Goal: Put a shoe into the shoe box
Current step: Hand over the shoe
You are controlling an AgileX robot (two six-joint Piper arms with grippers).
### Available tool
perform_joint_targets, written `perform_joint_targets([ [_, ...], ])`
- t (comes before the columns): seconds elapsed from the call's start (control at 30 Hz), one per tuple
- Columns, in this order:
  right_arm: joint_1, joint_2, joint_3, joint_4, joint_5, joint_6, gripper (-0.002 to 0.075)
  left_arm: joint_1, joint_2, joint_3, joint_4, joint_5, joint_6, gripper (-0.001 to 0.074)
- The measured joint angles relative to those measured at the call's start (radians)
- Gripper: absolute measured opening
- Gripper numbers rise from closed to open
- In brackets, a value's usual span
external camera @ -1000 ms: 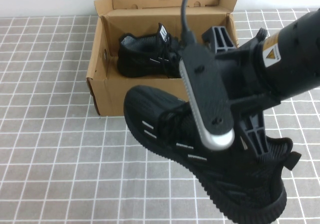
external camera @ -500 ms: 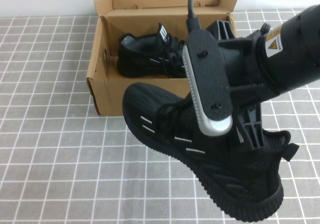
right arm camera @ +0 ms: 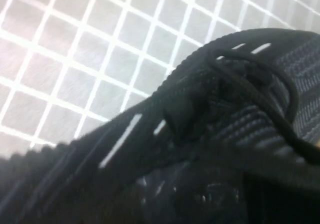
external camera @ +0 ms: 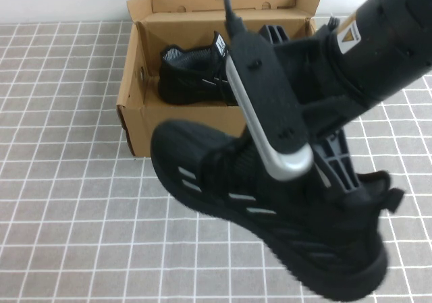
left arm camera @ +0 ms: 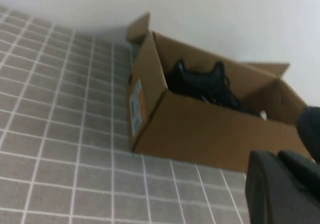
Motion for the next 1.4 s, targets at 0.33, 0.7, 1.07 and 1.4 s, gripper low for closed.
perform_joint_targets([
  [0.33,0.000,0.000,-0.007,0.045,0.054,-0.144,0.0004,-0.213,0.383,-0.390,-0.043,0.414,0.347,-0.0001],
  [0.7,0.000,0.000,-0.007,0.061,0.054,-0.199,0.0004,-0.239,0.771,-0.685,-0.188,0.777,0.898,-0.0001],
  [1.07,0.000,0.000,-0.007,0.059,0.054,-0.202,0.0004,-0.134,1.071,-0.978,-0.227,0.837,1.194,-0.0001],
  [1.4,0.000,0.000,-0.007,0.041,0.054,-0.202,0.0004,-0.142,1.208,-1.069,-0.271,0.835,1.242,-0.0001],
])
